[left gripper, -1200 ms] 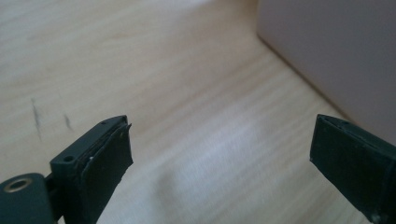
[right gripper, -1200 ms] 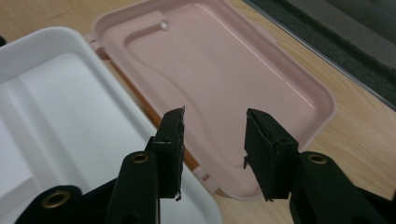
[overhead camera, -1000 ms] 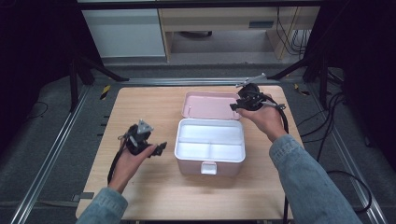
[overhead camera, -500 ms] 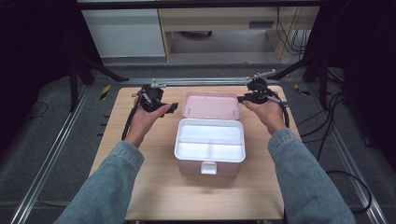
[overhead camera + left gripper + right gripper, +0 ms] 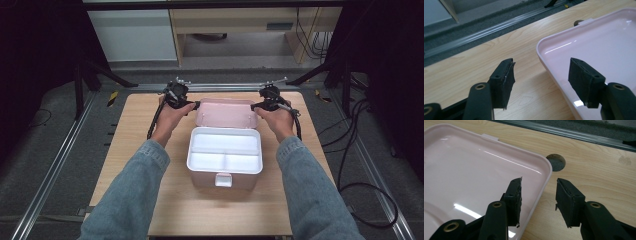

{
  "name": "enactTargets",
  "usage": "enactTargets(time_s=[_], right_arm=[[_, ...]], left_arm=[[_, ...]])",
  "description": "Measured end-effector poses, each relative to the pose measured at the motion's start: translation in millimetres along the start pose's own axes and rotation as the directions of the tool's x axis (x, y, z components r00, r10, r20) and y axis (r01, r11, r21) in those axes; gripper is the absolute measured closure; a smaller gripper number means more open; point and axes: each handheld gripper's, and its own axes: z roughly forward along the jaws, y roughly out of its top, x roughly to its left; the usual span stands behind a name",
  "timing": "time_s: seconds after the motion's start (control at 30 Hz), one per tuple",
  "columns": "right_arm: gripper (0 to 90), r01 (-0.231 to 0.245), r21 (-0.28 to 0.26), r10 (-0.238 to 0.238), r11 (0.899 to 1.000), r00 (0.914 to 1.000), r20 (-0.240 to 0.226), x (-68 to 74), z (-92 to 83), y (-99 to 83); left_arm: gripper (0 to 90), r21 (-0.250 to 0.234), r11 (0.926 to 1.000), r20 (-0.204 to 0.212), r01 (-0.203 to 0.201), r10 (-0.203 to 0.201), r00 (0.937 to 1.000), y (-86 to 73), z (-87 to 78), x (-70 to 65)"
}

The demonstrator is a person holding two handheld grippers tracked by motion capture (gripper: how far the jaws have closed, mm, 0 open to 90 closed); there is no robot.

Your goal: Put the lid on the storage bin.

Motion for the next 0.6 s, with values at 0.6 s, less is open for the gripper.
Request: enactTargets(time_s=[0.6], right_arm=[[73.3, -0.017, 0.034, 0.016, 0.999, 0.9997, 0.021, 2.7, 18.7, -3.4]], left_arm=[[70.4, 0.077, 0.9922, 0.053, 0.098, -0.103, 0.9933, -7.5, 34.0, -6.7]])
